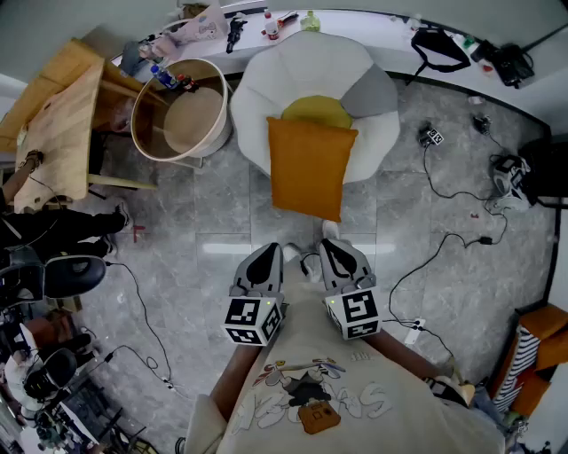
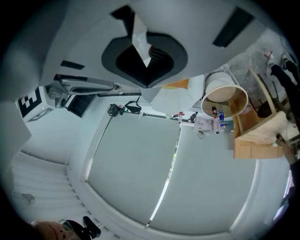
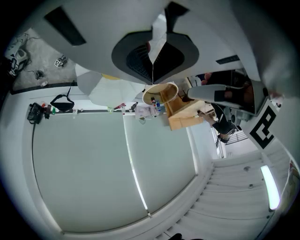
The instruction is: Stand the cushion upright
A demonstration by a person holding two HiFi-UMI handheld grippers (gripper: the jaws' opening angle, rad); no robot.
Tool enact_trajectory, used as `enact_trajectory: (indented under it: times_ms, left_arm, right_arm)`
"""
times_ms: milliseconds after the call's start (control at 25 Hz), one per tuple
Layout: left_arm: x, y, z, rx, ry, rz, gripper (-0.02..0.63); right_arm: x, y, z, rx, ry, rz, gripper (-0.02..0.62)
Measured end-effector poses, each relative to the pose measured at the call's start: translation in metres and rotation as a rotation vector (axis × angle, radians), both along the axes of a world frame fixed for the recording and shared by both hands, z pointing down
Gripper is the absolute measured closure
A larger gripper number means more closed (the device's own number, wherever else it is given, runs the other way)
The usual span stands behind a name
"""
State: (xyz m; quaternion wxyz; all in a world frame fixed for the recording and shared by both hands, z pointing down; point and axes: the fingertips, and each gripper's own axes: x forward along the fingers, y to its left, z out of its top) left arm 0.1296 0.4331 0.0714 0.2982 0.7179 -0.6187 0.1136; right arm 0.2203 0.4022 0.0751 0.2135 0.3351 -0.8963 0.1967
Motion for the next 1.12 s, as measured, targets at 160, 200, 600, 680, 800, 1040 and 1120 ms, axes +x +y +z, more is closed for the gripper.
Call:
enact_trajectory:
  times_ms: [160,200,600,680,800,1040,1120]
  left_arm:
    - [0.013,-0.002,0.001,0.015,0.001,0.022,0.600]
    - [0.012,-0.001,0.001,0.016,0.003,0.024,0.600]
    - [-0.022,0.017,-0.003,0.053,0.013,0.019,0.600]
    - [-0.024,0.024,-0.002,0.060,0.013,0.029,0.600]
    - [-0.025,0.034,0.003,0.053,0.020,0.046,0.600]
    - [-0.031,0.037,0.016,0.049,-0.021,0.079,0.600]
    - [-0.031,0.034,0.022,0.046,-0.043,0.093,0.600]
  right_arm:
    - [0.010,0.001,0.000,0.018,-0.020,0.012,0.569]
    - [0.007,0.002,0.000,0.013,-0.035,0.017,0.569]
    - [-0.024,0.025,0.002,0.026,-0.031,0.030,0.568]
    - [-0.030,0.034,0.005,0.035,-0.026,0.023,0.568]
    - [-0.035,0.045,0.012,0.017,-0.026,0.026,0.568]
    - [-0.020,0.040,0.030,0.006,0.025,0.053,0.568]
    - [-0.008,0.032,0.036,0.008,0.043,0.072,0.568]
